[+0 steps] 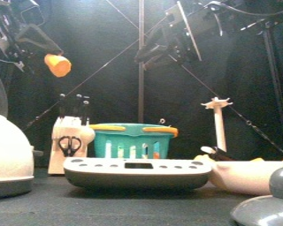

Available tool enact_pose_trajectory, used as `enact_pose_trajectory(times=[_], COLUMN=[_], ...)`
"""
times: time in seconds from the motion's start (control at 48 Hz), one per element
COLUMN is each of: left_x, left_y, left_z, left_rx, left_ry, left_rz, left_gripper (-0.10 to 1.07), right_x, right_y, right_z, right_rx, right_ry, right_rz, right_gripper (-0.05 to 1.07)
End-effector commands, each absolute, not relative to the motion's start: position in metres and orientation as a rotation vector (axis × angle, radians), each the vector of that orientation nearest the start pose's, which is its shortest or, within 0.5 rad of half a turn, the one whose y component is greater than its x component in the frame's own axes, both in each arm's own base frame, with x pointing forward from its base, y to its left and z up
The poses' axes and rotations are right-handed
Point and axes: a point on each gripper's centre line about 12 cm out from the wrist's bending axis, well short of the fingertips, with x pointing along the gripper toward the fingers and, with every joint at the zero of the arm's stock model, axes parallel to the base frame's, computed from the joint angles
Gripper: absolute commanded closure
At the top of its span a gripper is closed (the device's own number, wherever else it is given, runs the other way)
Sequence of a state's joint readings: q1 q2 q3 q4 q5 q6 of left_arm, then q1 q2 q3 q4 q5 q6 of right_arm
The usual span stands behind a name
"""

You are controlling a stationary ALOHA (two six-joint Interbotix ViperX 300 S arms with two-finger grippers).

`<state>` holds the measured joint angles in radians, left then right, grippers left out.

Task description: Grab carrot top

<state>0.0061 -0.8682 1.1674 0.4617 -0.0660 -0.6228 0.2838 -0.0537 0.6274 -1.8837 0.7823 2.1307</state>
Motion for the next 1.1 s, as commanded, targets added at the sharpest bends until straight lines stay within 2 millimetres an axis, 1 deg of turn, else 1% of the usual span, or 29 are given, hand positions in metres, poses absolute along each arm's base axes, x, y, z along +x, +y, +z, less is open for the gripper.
enact_pose_trajectory(times=[0.0, 0.083, 0.167, 0.229, 0.312, 0.375, 0.479, 0.604, 0.771, 1.083], left_x=[0.219, 0.238, 0.260, 0.277, 0.293, 0.301, 0.312, 0.317, 0.320, 0.320], left_y=[-0.005, -0.012, -0.014, -0.013, -0.006, -0.004, -0.002, 0.001, 0.001, -0.002], left_z=[0.267, 0.278, 0.285, 0.283, 0.279, 0.280, 0.274, 0.271, 0.267, 0.268], left_rx=[-0.169, -0.191, -0.261, -0.343, -0.432, -0.495, -0.528, -0.539, -0.542, -0.544], left_ry=[0.174, 0.093, 0.037, 0.025, 0.009, -0.031, -0.039, -0.074, -0.067, -0.066], left_rz=[-0.035, -0.103, -0.132, -0.123, -0.087, -0.071, -0.062, -0.061, -0.058, -0.067], left_gripper=[0.28, 0.28, 0.28, 0.28, 0.28, 0.28, 0.28, 0.28, 0.28, 0.28], right_x=[0.394, 0.410, 0.417, 0.420, 0.422, 0.421, 0.422, 0.419, 0.410, 0.402], right_y=[0.036, 0.050, 0.053, 0.055, 0.062, 0.060, 0.060, 0.065, 0.053, 0.041], right_z=[0.258, 0.262, 0.261, 0.260, 0.266, 0.268, 0.271, 0.268, 0.267, 0.280], right_rx=[0.005, -0.012, -0.030, -0.079, -0.118, -0.123, -0.143, -0.153, -0.138, -0.140], right_ry=[0.170, 0.156, 0.149, 0.131, 0.103, 0.089, 0.069, 0.073, 0.060, -0.006], right_rz=[-0.456, -0.400, -0.397, -0.380, -0.351, -0.368, -0.365, -0.361, -0.452, -0.543], right_gripper=[0.20, 0.18, 0.15, 0.09, 0.02, 0.02, 0.02, 0.02, 0.02, 0.02])
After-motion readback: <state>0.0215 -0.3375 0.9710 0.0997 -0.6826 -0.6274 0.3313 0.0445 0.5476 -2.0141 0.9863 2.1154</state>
